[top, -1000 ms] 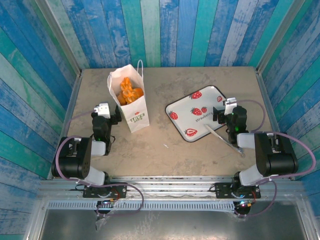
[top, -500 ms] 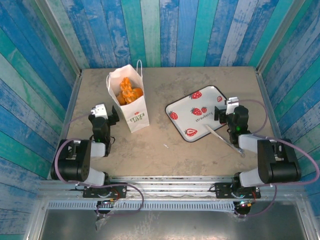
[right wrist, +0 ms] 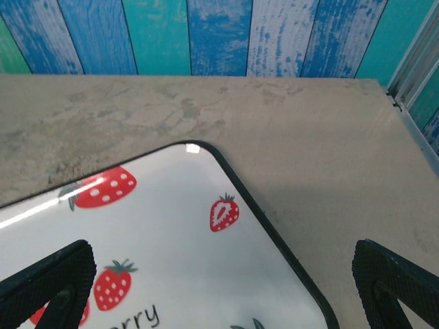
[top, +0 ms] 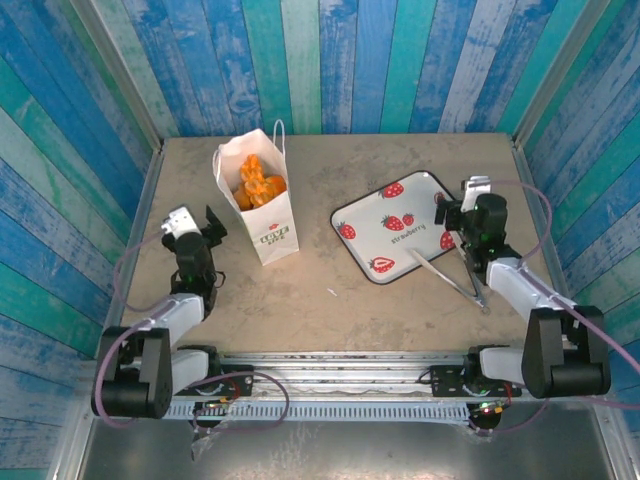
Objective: Take the fake bread out of the paper bag
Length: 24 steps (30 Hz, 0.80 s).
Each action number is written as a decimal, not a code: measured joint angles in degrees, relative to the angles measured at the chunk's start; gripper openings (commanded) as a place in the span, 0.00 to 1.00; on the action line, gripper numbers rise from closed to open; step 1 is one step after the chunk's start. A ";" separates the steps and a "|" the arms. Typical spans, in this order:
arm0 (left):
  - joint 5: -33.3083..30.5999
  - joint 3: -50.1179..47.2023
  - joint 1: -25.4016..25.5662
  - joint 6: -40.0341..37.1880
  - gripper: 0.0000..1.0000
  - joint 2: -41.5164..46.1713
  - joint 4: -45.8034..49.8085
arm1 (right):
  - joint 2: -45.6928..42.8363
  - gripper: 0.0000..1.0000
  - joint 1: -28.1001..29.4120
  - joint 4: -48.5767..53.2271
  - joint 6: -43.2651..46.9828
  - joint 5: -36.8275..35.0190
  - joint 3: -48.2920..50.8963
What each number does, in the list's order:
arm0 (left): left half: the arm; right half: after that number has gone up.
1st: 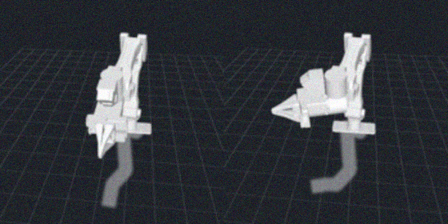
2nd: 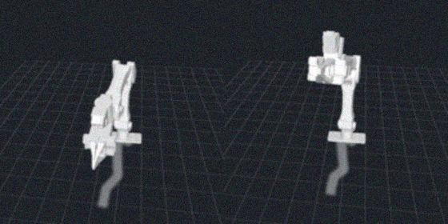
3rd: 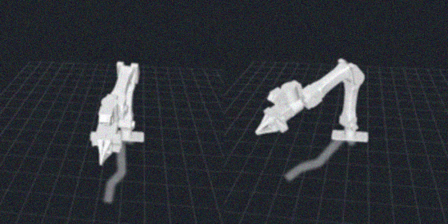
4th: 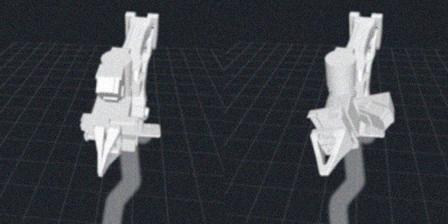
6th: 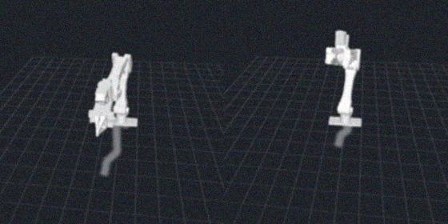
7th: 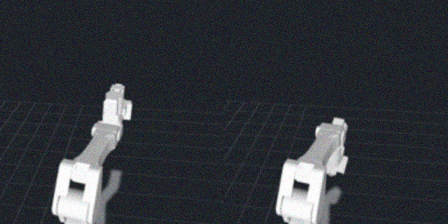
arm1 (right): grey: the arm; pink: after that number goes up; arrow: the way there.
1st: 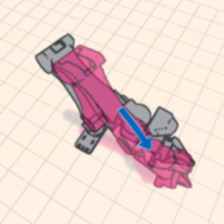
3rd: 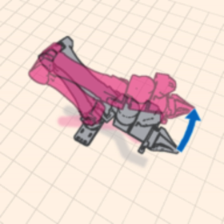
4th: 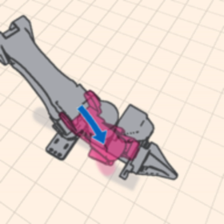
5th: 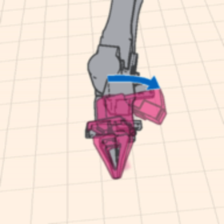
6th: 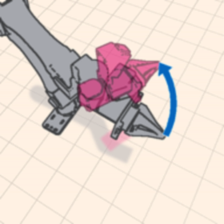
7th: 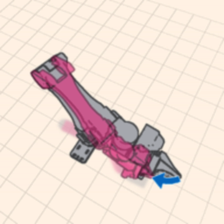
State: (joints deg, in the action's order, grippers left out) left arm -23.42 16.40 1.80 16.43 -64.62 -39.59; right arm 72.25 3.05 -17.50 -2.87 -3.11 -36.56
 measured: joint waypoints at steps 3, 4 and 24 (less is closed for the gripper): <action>-1.81 4.17 -0.24 5.18 0.94 0.85 7.58 | -0.04 1.00 1.46 6.56 -2.93 0.50 -4.87; -2.01 5.27 -0.39 6.62 0.94 0.85 9.18 | -0.04 1.00 2.51 8.31 -3.72 0.48 -6.03; 14.05 17.22 -6.95 30.42 0.93 -15.37 26.69 | 24.81 0.53 29.57 21.66 -17.88 8.79 -29.92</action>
State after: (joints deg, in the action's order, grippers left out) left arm -9.37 33.63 -5.15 46.85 -79.99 -12.91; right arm 97.06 32.62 4.16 -20.75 5.67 -66.48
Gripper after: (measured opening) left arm 0.965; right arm 0.564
